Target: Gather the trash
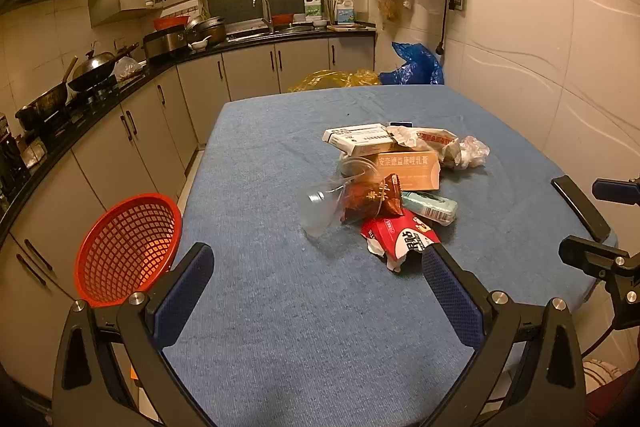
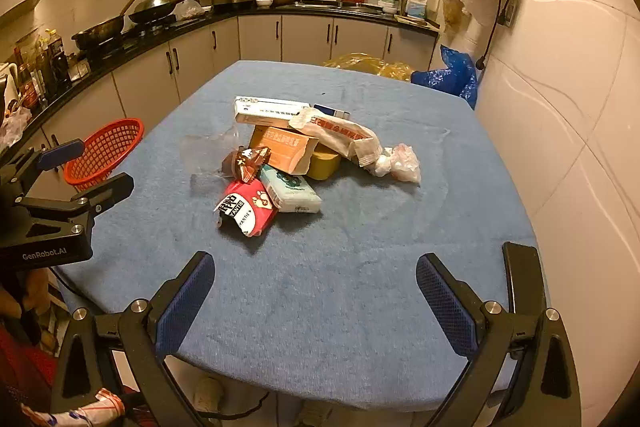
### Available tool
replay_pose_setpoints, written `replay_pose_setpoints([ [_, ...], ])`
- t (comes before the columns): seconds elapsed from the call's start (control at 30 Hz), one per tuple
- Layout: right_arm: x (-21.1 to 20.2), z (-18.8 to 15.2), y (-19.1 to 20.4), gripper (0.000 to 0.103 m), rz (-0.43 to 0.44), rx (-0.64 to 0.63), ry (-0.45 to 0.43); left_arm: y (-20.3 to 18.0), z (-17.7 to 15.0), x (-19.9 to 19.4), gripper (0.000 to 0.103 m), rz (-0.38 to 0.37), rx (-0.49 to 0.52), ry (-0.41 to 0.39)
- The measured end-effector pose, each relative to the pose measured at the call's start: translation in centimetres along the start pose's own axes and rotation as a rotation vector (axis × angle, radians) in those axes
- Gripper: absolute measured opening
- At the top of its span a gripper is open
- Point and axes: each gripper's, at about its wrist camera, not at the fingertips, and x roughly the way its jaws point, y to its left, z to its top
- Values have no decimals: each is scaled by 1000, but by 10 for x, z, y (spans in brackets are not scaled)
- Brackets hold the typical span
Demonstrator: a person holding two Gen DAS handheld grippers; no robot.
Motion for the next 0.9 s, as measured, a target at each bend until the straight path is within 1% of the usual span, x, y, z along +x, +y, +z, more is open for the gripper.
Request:
replay_pose_setpoints([
  [0.27, 5, 1, 1, 102, 5, -6, 10, 4, 4, 4, 103, -1, -9, 9],
  [0.63, 11, 2, -1, 102, 14, 7, 25, 7, 1, 9, 103, -5, -6, 15],
  [0.8, 15, 1, -3, 102, 19, 20, 37, 5, 2, 13, 103, -22, 7, 25],
  [0.9, 18, 1, -5, 101, 28, 26, 46, 2, 3, 18, 103, -45, 30, 40],
])
